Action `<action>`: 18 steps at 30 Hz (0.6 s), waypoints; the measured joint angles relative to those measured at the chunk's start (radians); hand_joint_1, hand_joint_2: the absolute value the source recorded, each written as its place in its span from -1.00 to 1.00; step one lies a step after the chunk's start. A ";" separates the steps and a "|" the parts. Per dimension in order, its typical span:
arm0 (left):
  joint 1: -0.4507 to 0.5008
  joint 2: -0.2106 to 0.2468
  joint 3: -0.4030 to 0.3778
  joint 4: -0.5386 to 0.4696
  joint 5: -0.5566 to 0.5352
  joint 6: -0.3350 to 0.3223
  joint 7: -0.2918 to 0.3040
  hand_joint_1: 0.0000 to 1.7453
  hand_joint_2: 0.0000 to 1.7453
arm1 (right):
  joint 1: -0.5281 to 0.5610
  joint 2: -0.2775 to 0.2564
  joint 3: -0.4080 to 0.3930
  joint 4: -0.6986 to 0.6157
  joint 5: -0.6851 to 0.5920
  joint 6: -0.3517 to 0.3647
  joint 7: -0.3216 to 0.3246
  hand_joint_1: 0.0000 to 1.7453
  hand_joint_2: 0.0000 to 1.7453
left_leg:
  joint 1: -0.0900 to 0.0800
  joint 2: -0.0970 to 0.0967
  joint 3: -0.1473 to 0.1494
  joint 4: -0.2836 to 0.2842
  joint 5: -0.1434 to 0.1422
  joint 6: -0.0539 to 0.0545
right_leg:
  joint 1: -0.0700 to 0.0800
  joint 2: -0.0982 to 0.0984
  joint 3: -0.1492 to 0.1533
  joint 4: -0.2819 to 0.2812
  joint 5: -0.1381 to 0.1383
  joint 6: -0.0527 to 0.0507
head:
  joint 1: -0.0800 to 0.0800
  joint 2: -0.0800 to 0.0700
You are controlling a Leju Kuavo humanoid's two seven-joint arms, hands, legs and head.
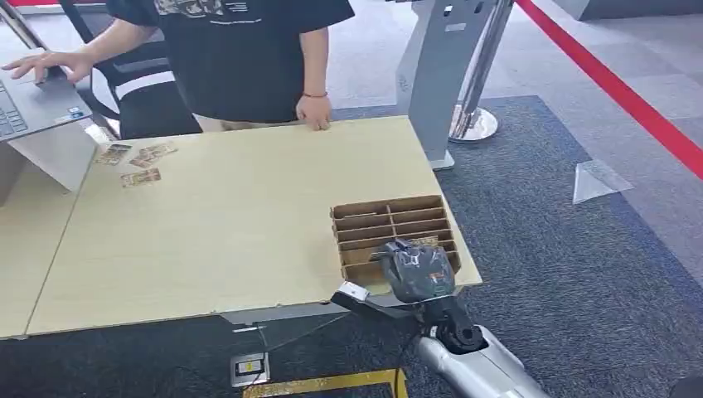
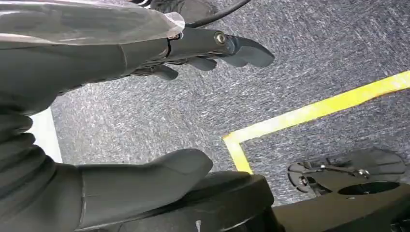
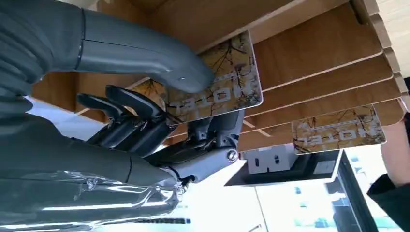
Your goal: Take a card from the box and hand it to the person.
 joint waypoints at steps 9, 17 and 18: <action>0.000 0.000 -0.001 0.000 0.000 0.000 0.000 -1.00 1.00 | -0.001 0.000 0.000 -0.011 0.002 0.000 0.006 1.00 1.00 | 0.000 0.000 0.000 0.000 0.000 0.000 | 0.000 0.000 0.000 0.000 0.000 0.000 | 0.000 0.000; 0.000 -0.001 -0.001 0.000 -0.006 0.000 0.003 -1.00 1.00 | 0.000 0.000 -0.007 -0.075 0.008 0.000 0.007 1.00 1.00 | 0.000 0.000 0.000 0.000 0.000 0.000 | 0.000 0.000 0.000 0.000 0.000 0.000 | 0.000 0.000; 0.000 -0.001 -0.002 0.000 -0.006 0.000 0.003 -1.00 1.00 | 0.001 0.000 -0.008 -0.087 0.008 0.000 0.008 1.00 1.00 | 0.000 0.000 0.000 0.000 0.000 0.000 | 0.000 0.000 0.000 0.000 0.000 0.000 | 0.000 0.000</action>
